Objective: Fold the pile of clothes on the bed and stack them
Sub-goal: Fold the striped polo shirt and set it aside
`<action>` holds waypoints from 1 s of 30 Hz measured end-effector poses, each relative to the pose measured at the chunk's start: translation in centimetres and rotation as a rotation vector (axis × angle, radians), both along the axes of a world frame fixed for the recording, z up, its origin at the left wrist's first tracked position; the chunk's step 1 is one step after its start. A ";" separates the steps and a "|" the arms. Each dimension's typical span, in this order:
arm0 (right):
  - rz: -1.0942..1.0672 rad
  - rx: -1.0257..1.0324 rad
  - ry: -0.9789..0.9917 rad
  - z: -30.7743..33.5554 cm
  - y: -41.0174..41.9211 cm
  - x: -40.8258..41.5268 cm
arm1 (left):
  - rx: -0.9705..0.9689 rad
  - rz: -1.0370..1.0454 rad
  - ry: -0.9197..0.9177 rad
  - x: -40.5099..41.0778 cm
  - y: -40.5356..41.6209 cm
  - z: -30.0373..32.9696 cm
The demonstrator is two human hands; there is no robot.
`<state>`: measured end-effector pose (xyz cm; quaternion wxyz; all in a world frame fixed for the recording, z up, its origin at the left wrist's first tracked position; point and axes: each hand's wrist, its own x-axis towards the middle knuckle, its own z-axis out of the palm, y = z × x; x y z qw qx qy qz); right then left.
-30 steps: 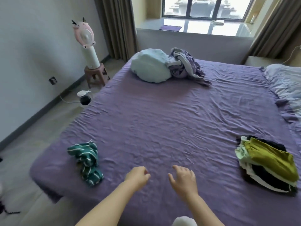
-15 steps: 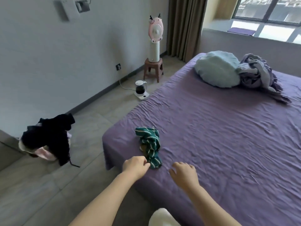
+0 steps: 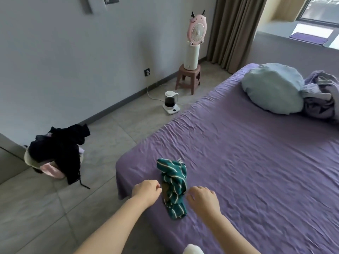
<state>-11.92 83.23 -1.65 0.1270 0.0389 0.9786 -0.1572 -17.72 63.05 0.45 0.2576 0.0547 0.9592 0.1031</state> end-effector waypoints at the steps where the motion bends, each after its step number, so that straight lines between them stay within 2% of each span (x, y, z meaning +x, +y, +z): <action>1: -0.010 -0.006 -0.015 -0.1 0.3 -0.8 | 0.002 -0.011 -0.003 -0.9 0.3 -0.3; 7: -0.103 -0.110 -0.188 -2.7 0.0 -5.3 | 0.046 -0.096 -0.041 -7.2 1.7 -3.2; 11: -0.221 -0.198 -0.314 -5.6 -1.3 -8.2 | 0.043 -0.239 -0.075 -12.0 2.3 -6.6; 16: -0.390 -0.336 -0.349 -9.0 -3.8 -11.5 | -0.076 -0.437 -0.188 -16.7 2.7 -10.9; 21: -0.617 -0.380 -0.423 -12.0 -4.5 -12.2 | -0.142 -0.504 -0.256 -18.5 3.1 -14.9; 24: -0.928 -0.553 -0.350 -11.6 -3.0 -12.2 | -0.016 -0.506 -0.284 -19.7 3.6 -14.7; 26: -1.101 -0.673 -0.235 -10.4 -1.1 -12.3 | 0.158 -0.393 -0.382 -20.9 4.5 -13.2; 28: -1.139 -0.752 -0.107 -8.1 0.8 -12.6 | 0.368 -0.278 -0.496 -22.4 6.1 -10.9; 30: -1.115 -0.824 0.022 -5.0 2.5 -12.6 | 0.473 -0.262 -0.459 -24.1 8.3 -8.1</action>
